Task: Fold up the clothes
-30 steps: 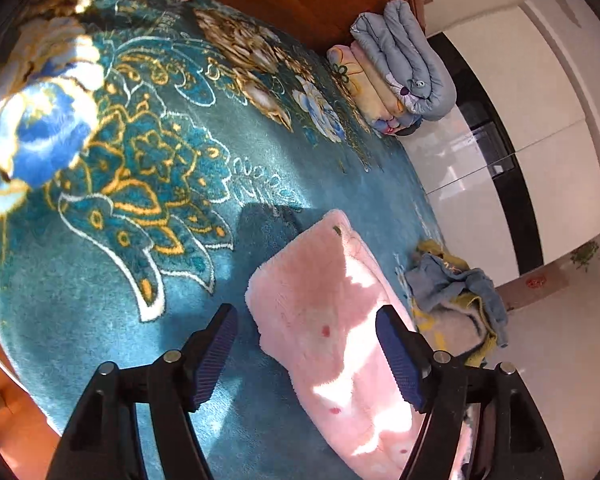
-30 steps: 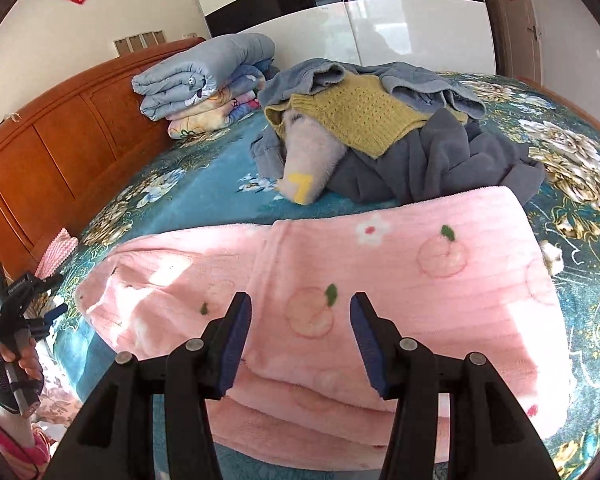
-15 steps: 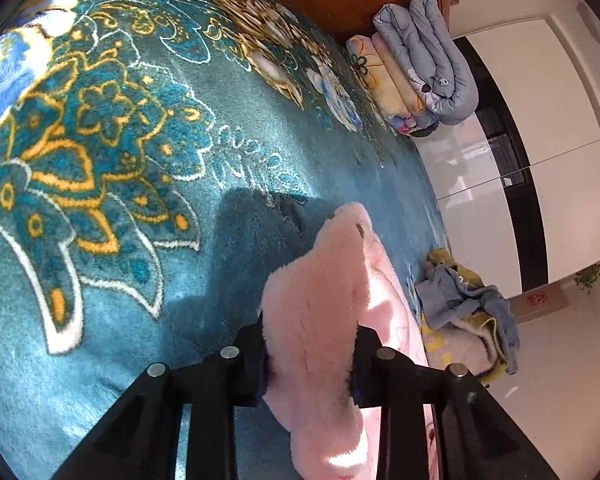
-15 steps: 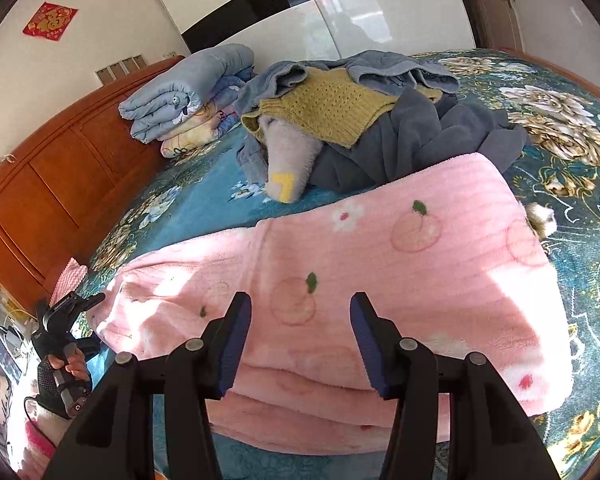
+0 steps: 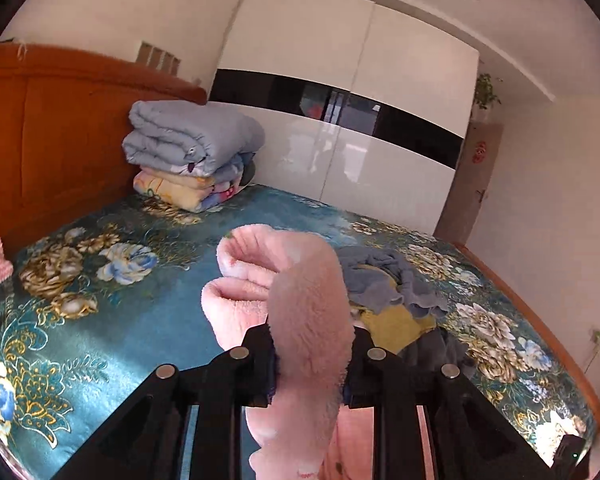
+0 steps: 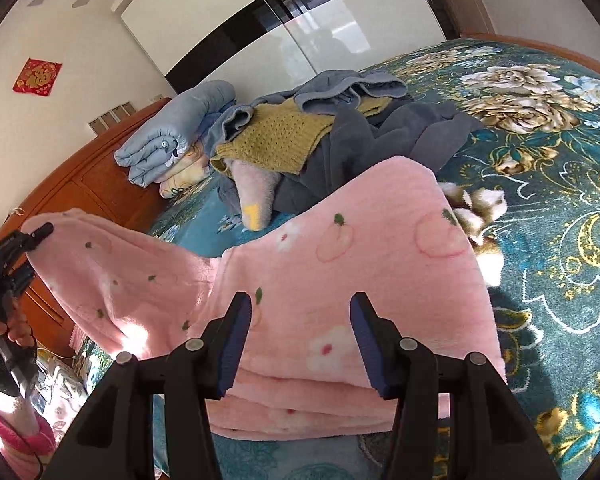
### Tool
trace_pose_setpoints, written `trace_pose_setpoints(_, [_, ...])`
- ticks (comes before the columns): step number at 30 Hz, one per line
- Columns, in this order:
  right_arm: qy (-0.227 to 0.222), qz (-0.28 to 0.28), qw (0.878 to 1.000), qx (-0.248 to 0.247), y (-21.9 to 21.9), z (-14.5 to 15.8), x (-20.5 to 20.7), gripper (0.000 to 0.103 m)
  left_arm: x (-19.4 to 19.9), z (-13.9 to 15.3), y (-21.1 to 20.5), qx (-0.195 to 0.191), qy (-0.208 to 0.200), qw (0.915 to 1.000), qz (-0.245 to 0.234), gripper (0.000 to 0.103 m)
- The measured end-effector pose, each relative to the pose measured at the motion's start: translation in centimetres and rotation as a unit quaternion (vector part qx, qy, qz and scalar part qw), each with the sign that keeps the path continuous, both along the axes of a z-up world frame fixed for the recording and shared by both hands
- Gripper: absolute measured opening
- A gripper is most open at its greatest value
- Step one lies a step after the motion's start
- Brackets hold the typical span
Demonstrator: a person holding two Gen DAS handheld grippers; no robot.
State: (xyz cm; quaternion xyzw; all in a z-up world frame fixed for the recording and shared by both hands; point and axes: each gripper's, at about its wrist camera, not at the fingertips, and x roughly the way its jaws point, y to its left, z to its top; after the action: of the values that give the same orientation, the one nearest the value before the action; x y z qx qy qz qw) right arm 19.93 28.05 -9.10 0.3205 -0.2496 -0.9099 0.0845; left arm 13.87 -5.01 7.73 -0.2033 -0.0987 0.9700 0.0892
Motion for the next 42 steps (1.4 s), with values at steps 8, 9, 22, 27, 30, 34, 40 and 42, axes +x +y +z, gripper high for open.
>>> trace_pose_setpoints(8, [0.011, -0.038, 0.999, -0.025, 5.2, -0.5, 2.9, 0.053, 0.0, -4.1, 20.8, -0.153, -0.017, 0.9809, -0.119, 0.024])
trace_pose_setpoints(9, [0.008, -0.043, 0.999, -0.028, 5.8, -0.8, 3.2, 0.053, 0.0, -5.6, 22.7, -0.166, -0.034, 0.9763, -0.135, 0.024])
trace_pose_setpoints(22, [-0.011, -0.106, 0.994, -0.016, 11.5, -1.1, 7.4, 0.053, 1.9, -13.8, 31.9, -0.239, -0.084, 0.9562, -0.146, 0.072])
trace_pose_setpoints(27, [-0.010, -0.107, 0.994, -0.008, 11.6, -0.5, 8.0, 0.053, 2.0, -11.5, 28.2, -0.140, -0.120, 0.9644, -0.190, 0.074])
trace_pose_setpoints(30, [-0.006, -0.084, 0.996, -0.025, 11.1, -0.2, 7.6, 0.053, 2.4, -9.1, 22.4, -0.101, -0.084, 0.9769, -0.169, 0.078])
trace_pose_setpoints(34, [-0.012, -0.013, 0.997, -0.072, 8.7, -0.1, 5.3, 0.056, 1.5, -9.5, 14.1, -0.139, -0.067, 0.9874, -0.036, 0.086])
trace_pose_setpoints(40, [-0.050, 0.008, 0.993, -0.102, 5.7, -1.4, -0.4, 0.061, -0.3, -16.3, 6.2, -0.112, -0.175, 0.9781, 0.009, 0.086])
trace_pose_setpoints(42, [-0.066, 0.004, 0.992, -0.104, 5.2, -1.9, -2.2, 0.061, -0.2, -18.1, 5.3, -0.105, -0.196, 0.9750, -0.003, 0.086])
